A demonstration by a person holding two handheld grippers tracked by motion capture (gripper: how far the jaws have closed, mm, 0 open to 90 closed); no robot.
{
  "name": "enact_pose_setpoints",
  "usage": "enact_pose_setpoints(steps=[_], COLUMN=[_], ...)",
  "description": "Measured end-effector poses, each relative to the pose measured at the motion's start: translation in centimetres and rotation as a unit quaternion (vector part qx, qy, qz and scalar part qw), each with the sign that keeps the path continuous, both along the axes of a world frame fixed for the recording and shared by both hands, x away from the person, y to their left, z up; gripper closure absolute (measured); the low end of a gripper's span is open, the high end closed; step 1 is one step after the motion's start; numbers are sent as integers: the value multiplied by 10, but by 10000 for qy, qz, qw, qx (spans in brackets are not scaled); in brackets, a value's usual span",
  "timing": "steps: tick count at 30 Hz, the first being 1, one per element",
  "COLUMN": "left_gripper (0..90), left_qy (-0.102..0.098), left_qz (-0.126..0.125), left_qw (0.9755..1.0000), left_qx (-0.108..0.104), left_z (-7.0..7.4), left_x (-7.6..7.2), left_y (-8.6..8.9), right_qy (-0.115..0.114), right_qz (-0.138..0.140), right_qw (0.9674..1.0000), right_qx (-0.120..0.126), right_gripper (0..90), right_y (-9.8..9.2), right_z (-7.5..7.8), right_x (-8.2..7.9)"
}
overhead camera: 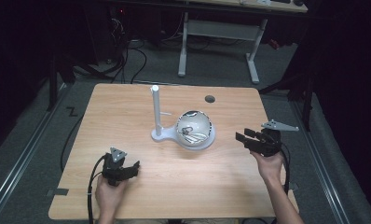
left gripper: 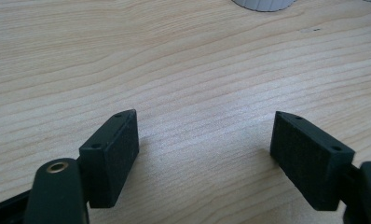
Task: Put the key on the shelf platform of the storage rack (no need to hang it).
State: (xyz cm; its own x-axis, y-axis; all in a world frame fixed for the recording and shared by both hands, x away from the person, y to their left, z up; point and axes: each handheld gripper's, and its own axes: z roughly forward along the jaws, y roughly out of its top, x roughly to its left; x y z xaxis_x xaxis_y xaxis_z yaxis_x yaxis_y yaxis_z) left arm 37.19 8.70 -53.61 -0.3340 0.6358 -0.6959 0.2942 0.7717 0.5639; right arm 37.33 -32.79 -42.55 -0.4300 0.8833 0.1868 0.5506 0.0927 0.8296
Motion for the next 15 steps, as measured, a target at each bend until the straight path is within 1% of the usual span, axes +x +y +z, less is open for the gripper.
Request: enact_pose_setpoints(steps=[10, 15], left_gripper=[240, 240], left_qy=[13, 14], left_qz=[25, 28], left_qw=[10000, 10000], left_qx=[-3, -4], left_z=[0, 0], left_x=[0, 0], left_y=[0, -1], right_qy=[18, 16], right_qz=[-23, -3], right_qw=[10000, 10000], right_qx=[77, 90], right_gripper=[490, 490], right_y=[-4, -3], right_z=[-7, -8], right_x=[-10, -14])
